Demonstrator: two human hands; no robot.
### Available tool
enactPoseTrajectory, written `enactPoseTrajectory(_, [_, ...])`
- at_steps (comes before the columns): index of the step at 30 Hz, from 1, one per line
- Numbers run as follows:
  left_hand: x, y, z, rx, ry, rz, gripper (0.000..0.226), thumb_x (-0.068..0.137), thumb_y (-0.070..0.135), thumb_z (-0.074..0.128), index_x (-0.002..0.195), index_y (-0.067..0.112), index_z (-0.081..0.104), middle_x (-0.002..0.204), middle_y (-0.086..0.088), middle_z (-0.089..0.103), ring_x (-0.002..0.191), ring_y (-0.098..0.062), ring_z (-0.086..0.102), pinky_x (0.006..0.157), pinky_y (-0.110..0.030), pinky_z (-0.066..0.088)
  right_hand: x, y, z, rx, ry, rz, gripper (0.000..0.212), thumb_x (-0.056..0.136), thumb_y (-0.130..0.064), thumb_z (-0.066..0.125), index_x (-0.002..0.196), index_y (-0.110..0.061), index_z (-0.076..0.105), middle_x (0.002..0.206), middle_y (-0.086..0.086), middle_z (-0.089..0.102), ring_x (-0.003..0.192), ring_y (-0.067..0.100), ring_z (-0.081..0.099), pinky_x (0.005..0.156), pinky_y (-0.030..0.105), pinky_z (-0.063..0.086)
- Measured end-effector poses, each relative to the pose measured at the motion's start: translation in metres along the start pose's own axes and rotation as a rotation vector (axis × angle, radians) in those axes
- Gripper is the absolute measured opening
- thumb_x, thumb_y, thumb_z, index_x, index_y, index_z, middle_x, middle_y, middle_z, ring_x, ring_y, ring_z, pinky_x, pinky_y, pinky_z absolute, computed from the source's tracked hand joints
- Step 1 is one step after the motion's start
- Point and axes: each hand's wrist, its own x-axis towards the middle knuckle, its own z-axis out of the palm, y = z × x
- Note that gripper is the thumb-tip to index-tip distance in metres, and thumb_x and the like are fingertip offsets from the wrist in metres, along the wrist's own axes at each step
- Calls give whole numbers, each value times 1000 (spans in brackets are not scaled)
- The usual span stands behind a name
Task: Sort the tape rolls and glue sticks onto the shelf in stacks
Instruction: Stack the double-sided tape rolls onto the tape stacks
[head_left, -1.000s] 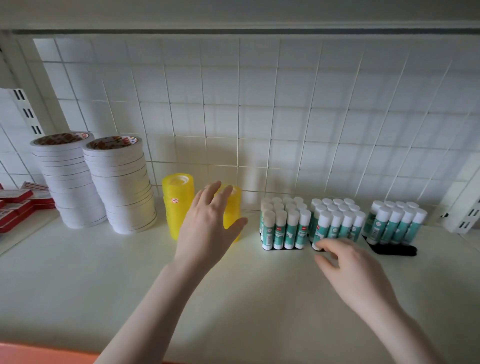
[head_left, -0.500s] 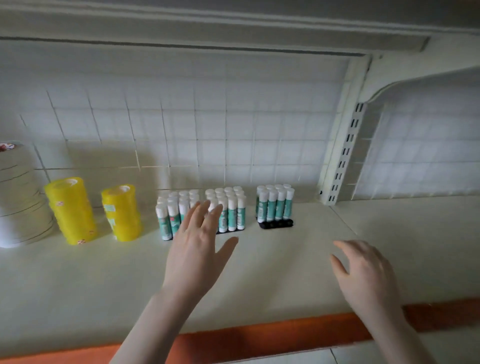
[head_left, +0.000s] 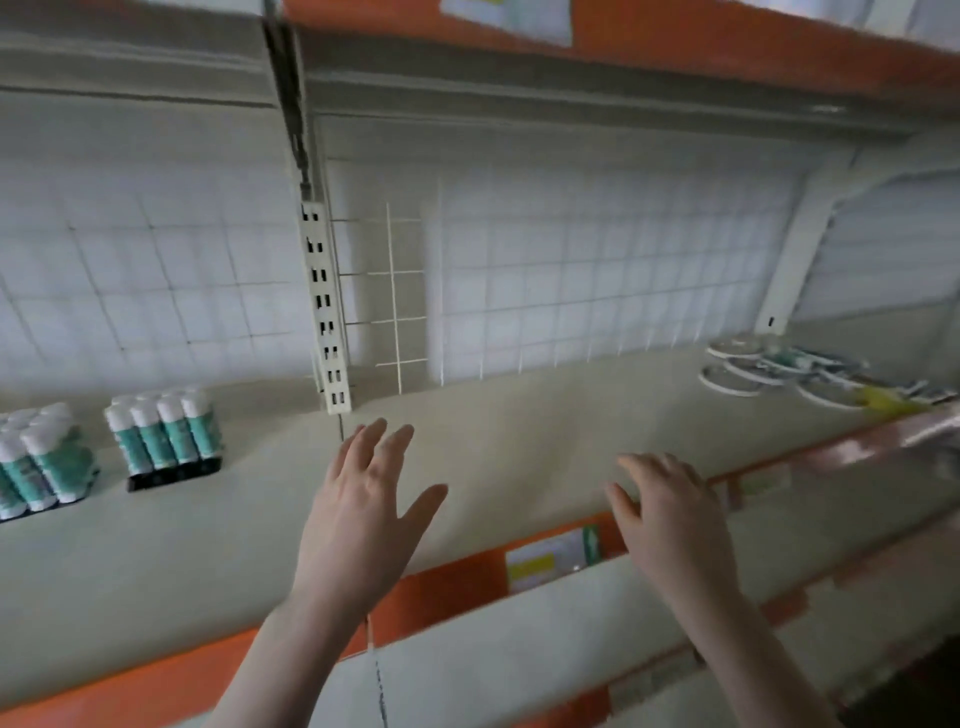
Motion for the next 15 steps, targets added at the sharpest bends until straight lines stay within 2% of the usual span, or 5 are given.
enactPoseTrajectory(3, [17, 40, 31, -19, -18, 31, 60, 80, 40, 67, 132, 13, 50, 139, -9, 46, 131, -26, 36, 104, -38, 34, 10, 52, -3, -34, 12, 48, 25, 59, -6, 83, 78, -6, 66, 71, 15, 62, 65, 37, 61, 59, 43, 53])
enactPoseTrajectory(10, [63, 118, 101, -69, -70, 80, 63, 82, 46, 59, 137, 21, 43, 146, 0, 37, 136, -19, 29, 107, -35, 30, 42, 172, 13, -82, 23, 114, 20, 66, -8, 79, 82, -6, 67, 74, 14, 62, 68, 38, 61, 61, 46, 54])
enactPoseTrajectory(15, [102, 165, 139, -58, -76, 97, 62, 80, 45, 62, 135, 20, 46, 143, -2, 41, 132, -21, 35, 102, -39, 36, 73, 247, 16, -119, 29, 160, 19, 68, -7, 78, 85, -6, 68, 78, 15, 65, 72, 37, 63, 64, 44, 53])
